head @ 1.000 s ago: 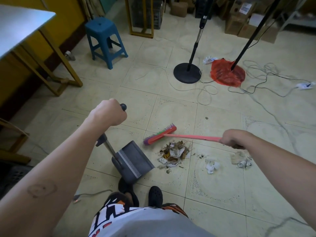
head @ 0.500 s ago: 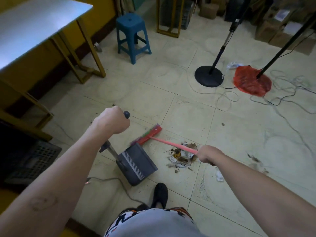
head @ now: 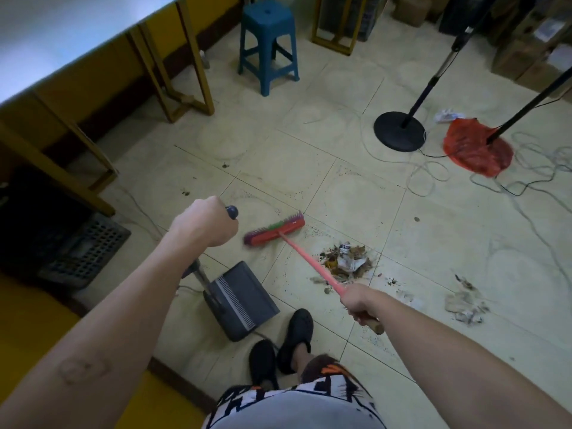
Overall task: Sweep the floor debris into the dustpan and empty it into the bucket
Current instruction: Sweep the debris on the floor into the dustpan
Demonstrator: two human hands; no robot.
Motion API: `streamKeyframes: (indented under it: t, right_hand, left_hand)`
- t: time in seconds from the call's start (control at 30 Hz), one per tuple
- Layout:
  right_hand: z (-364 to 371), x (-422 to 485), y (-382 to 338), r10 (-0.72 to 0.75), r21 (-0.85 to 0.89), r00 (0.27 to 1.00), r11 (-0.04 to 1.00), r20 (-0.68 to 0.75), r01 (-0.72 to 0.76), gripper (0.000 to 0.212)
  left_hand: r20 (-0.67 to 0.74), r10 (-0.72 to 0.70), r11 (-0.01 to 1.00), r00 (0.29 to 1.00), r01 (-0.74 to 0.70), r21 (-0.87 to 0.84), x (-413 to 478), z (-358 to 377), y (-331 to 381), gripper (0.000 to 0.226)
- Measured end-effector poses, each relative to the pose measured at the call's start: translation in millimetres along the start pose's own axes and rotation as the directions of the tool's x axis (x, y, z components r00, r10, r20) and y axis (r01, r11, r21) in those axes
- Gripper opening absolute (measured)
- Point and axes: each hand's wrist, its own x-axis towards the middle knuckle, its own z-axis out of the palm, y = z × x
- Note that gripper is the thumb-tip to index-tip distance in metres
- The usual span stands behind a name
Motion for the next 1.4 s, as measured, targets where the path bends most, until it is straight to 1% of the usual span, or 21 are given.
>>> streamKeyframes:
  t: [0.07, 0.1, 0.17, 0.23, 0.33, 0.43, 0.5, 0.57, 0.67, 0.8, 0.93, 1.03, 1.13, 1.2, 1.27, 1.4]
  right_hand:
    - [10.9, -7.6, -1.4, -0.038, -0.161, 0.996, 0.987, -0.08, 0.025, 0.027]
    - [13.4, -12.3, -0.4, -0.065, -0.215, 0.992, 0.976, -0.108, 0.04, 0.026]
    - [13.6, -18.1, 7.4, -0.11, -0.307, 0.985, 0.95, -0.133, 0.065, 0.03]
    - [3.7, -19.2, 17.3, -0.113, -0.409, 0.983, 0.911, -0.146, 0.044, 0.03]
    - [-21.4, -5.2, 38.9, -0.1, -0.517, 0.971, 0.856, -0.216, -0.027, 0.035]
    - [-46.1, 3.1, 60.8, -0.14, -0.625, 0.96, 0.779, -0.244, -0.046, 0.035]
    - [-63.0, 2.7, 76.0, -0.169, -0.656, 0.949, 0.753, -0.265, -0.049, 0.035]
    - [-78.6, 4.5, 91.2, -0.185, -0.672, 0.949, 0.74, -0.256, -0.037, 0.035]
    - [-99.5, 9.4, 116.8, -0.192, -0.689, 0.946, 0.724, -0.263, -0.045, 0.031]
    - [-137.4, 10.8, 157.0, -0.211, -0.735, 0.938, 0.675, -0.274, -0.063, 0.026]
    - [-175.3, 11.2, 190.9, -0.155, -0.733, 0.94, 0.668, -0.305, -0.128, 0.026]
    - [-197.9, 13.2, 217.7, -0.135, -0.744, 0.939, 0.649, -0.317, -0.158, 0.026]
    - [-216.4, 16.0, 242.6, -0.094, -0.744, 0.944, 0.642, -0.316, -0.185, 0.024]
    - [-228.3, 18.7, 258.8, -0.068, -0.734, 0.944, 0.647, -0.324, -0.205, 0.02]
    - [-239.3, 20.0, 274.8, -0.042, -0.719, 0.943, 0.658, -0.329, -0.221, 0.02]
    - [-255.0, 21.3, 304.0, -0.003, -0.689, 0.939, 0.681, -0.343, -0.249, 0.012]
  left_hand:
    - [-0.002, -0.007, 1.0, 1.0, 0.007, 0.002, -5.2, 2.2, -2.5, 0.026]
    - [0.0, -0.002, 1.0, 1.0, 0.002, 0.005, -8.6, 3.3, -3.0, 0.026]
    - [0.006, 0.001, 1.0, 1.0, -0.001, 0.002, -17.6, 6.8, -2.3, 0.026]
    - [0.011, -0.008, 1.0, 1.0, 0.008, -0.011, -24.5, 10.3, 1.3, 0.025]
    - [0.047, -0.034, 0.999, 0.998, 0.036, -0.036, -37.7, 13.7, 16.0, 0.02]
    - [0.075, -0.056, 0.998, 0.996, 0.058, -0.028, -54.9, 15.5, 38.3, 0.022]
    - [0.066, -0.057, 0.998, 0.996, 0.056, 0.006, -65.6, 17.7, 57.1, 0.017]
    - [0.053, -0.057, 0.998, 0.997, 0.056, 0.03, -73.0, 23.0, 77.2, 0.014]
    - [0.021, -0.084, 0.996, 0.996, 0.083, 0.041, -79.5, 35.0, 98.1, 0.018]
    - [-0.025, -0.113, 0.993, 0.993, 0.114, 0.034, -86.1, 57.1, 121.5, 0.024]
    - [-0.044, -0.139, 0.99, 0.989, 0.14, 0.034, -90.5, 76.9, 151.0, 0.022]
    - [-0.017, -0.137, 0.99, 0.99, 0.137, 0.03, -95.8, 92.5, 175.1, 0.018]
    - [0.011, -0.143, 0.989, 0.99, 0.143, 0.025, -100.9, 103.3, 193.0, 0.019]
    - [0.019, -0.152, 0.988, 0.988, 0.152, 0.024, -104.5, 106.9, 203.0, 0.02]
    - [0.016, -0.15, 0.988, 0.989, 0.149, 0.03, -107.3, 110.0, 212.2, 0.02]
    - [0.018, -0.101, 0.994, 0.995, 0.101, 0.04, -110.4, 115.6, 232.7, 0.021]
